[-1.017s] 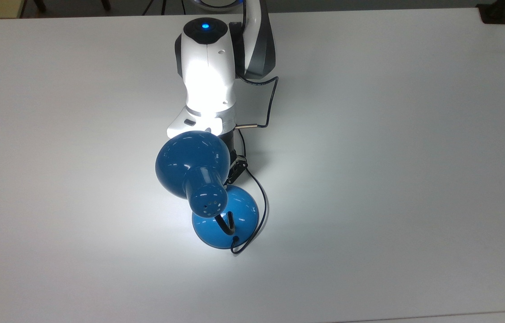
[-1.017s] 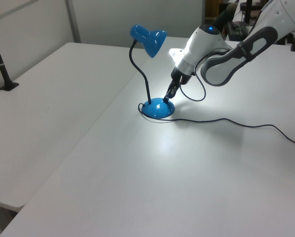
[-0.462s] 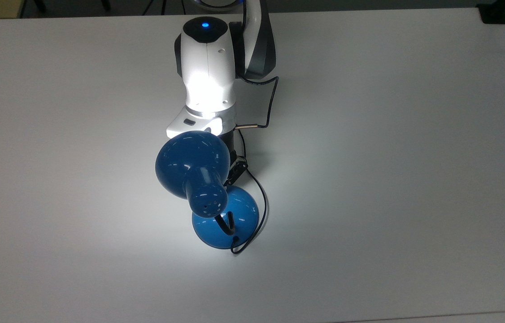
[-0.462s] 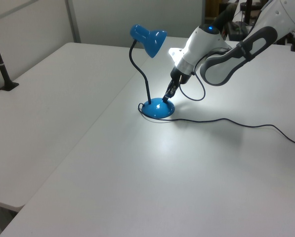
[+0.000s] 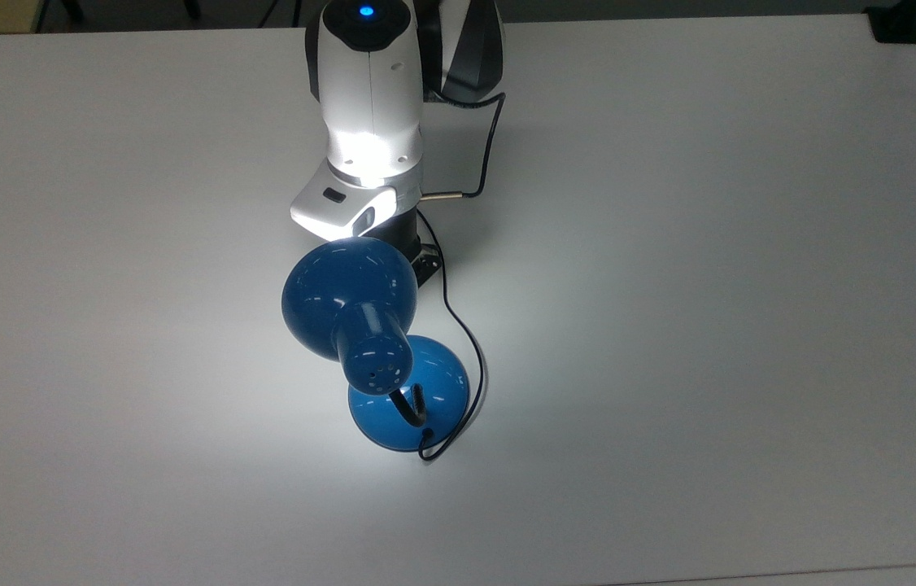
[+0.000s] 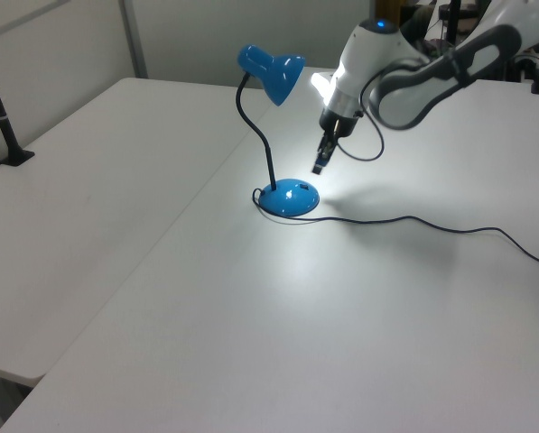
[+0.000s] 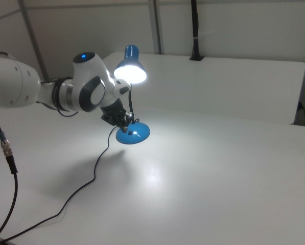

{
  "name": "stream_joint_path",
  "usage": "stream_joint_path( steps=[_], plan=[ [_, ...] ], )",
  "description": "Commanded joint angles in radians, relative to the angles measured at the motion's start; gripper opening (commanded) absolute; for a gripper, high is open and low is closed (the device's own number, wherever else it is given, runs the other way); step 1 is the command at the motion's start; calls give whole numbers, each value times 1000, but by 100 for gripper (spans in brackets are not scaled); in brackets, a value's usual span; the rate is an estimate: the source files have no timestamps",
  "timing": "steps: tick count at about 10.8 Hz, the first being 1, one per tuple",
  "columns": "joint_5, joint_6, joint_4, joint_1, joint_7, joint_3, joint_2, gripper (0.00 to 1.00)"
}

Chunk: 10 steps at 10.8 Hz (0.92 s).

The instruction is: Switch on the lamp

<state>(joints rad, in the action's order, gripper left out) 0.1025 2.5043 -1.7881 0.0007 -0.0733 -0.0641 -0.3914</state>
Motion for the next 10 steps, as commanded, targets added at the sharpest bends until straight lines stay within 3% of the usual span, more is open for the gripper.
stream_joint_path(
  steps=[1,4,6,8,10],
  plan=[
    [-7,-346,-33,-17,-22,3,159,0],
    [-7,-585,-30,-18,-11,10,297,2],
    [-7,-675,-28,-7,24,10,362,12],
    [-7,-729,-2,1,131,6,391,28],
    [-7,-781,13,13,152,12,422,66]
  ],
)
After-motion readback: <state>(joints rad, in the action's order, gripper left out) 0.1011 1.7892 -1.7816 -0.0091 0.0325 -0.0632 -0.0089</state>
